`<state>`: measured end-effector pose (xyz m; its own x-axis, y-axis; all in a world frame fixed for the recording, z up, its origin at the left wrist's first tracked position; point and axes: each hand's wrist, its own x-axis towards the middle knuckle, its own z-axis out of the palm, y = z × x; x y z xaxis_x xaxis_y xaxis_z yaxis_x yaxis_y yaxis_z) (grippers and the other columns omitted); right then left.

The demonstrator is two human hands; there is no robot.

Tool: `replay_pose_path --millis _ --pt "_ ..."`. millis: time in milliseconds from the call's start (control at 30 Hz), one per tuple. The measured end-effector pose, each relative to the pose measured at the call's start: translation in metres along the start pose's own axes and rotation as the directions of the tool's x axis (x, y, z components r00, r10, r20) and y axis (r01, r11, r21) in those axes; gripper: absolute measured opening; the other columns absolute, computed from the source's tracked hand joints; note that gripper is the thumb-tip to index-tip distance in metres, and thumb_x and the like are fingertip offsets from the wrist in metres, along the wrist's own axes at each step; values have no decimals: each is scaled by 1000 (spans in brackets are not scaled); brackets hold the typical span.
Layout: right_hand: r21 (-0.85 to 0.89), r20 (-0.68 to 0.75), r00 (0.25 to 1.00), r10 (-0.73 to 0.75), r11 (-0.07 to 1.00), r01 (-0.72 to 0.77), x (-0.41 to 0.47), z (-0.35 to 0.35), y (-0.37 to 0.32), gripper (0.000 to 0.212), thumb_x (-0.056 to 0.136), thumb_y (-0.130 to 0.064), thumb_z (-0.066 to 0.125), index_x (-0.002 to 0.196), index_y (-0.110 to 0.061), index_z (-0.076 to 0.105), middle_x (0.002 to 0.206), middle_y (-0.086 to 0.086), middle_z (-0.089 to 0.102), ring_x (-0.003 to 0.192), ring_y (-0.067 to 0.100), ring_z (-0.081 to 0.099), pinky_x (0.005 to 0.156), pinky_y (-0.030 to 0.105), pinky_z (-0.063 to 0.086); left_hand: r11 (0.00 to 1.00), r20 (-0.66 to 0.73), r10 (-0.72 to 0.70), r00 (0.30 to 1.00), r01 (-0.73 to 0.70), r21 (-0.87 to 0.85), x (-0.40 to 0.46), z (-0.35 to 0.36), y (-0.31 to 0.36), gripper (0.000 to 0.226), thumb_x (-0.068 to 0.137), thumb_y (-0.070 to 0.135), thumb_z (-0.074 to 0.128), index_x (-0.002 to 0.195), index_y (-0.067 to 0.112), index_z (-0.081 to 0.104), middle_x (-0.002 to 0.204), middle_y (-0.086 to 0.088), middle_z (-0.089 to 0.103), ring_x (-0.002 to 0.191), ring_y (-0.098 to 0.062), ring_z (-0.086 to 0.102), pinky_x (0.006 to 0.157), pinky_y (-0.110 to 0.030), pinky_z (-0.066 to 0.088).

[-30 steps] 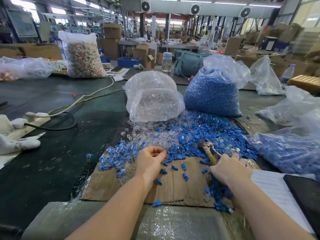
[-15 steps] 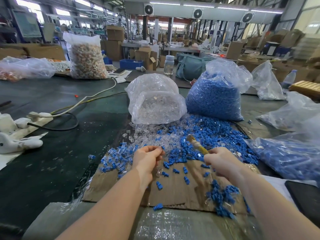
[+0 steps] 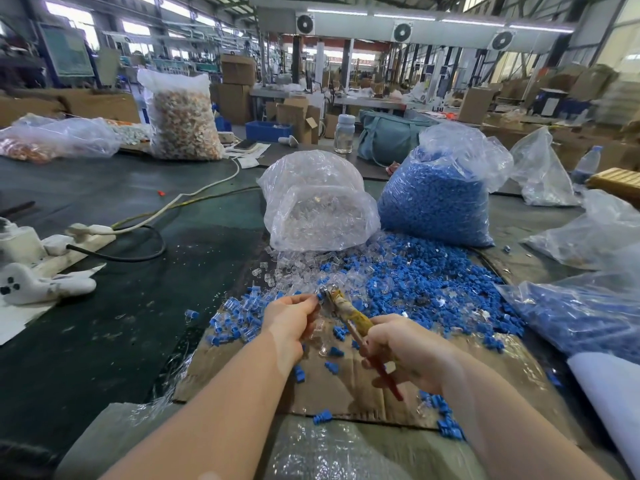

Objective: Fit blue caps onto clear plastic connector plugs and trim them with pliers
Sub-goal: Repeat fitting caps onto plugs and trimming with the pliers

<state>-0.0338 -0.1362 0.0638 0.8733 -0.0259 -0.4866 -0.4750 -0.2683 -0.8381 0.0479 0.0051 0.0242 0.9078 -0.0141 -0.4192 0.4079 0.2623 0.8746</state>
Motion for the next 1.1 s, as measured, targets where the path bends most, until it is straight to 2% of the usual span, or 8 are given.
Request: replay_pose_path --millis 200,333,500,633,733,833,1000,1100 --pt "-32 38 999 3 999 -1 0 3 -2 24 79 2 44 95 -14 50 98 11 46 91 23 53 82 43 52 998 -41 31 999 -29 46 2 -3 3 11 87 6 63 76 10 61 63 -4 57 51 -10 48 46 -19 40" --pt "-72 54 998 17 997 -14 0 3 -5 29 77 5 43 99 -12 49 100 13 46 91 24 55 79 40 53 996 -57 60 997 -56 62 1 -2 6 15 87 4 62 73 10 60 63 -5 57 51 -10 48 48 -20 39" --pt "-97 62 998 24 995 -18 1 1 -7 35 77 6 43 107 -11 48 100 13 46 89 22 55 83 42 53 996 -45 41 998 -38 76 -2 -4 10 4 87 4 61 84 6 63 68 -5 58 53 -10 48 46 -18 40" --pt "-140 49 998 31 990 -24 3 2 -6 50 75 6 44 121 -13 45 102 14 47 90 24 52 79 38 52 996 -38 48 998 -44 81 -4 -4 13 3 87 4 60 85 4 63 69 -6 58 55 -10 49 47 -18 40" --pt "-187 52 998 25 982 -15 2 4 -6 43 73 7 43 112 -10 48 96 13 45 88 26 49 73 36 49 998 -36 28 999 -26 59 -5 -4 15 5 88 4 59 84 4 62 68 -6 58 53 -10 48 46 -18 40" --pt "-200 47 999 22 980 -13 2 4 -6 39 72 9 41 107 -8 48 95 13 45 87 26 48 74 37 47 1000 -25 -21 999 21 18 -6 -5 17 10 88 5 59 80 6 62 63 -4 57 51 -10 47 39 -14 39" --pt "-227 61 998 0 974 14 0 7 -8 29 74 11 38 89 -13 46 93 12 41 87 25 44 73 37 44 993 -71 52 996 -45 106 -3 -8 17 9 87 6 62 78 8 64 66 -4 61 53 -9 52 43 -17 41" --pt "-239 74 997 -16 970 33 -1 9 -9 30 75 12 37 85 -14 46 89 10 39 85 25 42 69 36 42 998 -43 -23 999 26 62 -3 -9 19 11 87 5 62 76 7 63 62 -4 59 51 -10 50 41 -18 41"
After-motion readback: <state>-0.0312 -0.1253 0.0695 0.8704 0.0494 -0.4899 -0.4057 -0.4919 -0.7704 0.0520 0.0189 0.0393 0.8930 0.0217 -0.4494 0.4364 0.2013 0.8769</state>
